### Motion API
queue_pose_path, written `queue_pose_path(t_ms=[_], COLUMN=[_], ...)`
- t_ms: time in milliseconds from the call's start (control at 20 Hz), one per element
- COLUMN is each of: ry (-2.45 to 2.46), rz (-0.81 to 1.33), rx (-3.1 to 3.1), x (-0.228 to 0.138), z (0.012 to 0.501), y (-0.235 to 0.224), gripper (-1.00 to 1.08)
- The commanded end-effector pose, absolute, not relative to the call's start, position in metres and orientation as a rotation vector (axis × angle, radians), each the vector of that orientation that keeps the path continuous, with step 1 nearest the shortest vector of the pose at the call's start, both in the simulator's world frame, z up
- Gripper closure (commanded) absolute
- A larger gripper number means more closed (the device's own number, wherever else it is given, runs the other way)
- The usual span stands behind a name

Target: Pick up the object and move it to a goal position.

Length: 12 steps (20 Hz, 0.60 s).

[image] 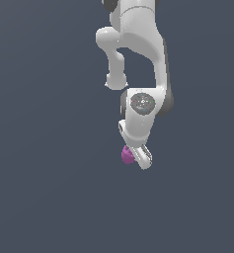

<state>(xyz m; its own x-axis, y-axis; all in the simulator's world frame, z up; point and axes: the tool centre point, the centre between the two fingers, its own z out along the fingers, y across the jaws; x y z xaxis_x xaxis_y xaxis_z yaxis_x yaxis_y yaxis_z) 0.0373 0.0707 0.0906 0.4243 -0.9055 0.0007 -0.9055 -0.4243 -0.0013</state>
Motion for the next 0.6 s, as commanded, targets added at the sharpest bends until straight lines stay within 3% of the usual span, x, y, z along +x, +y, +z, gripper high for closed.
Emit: queue_pose_path(t_ms=[0,550], ry=[1.684,1.685], rz=[-0.003,-0.003], rx=[-2.65,-2.651], x=[0.043,0.082], z=[0.096,0.13], y=[0.074,0.099], gripper=[1.08,1.08])
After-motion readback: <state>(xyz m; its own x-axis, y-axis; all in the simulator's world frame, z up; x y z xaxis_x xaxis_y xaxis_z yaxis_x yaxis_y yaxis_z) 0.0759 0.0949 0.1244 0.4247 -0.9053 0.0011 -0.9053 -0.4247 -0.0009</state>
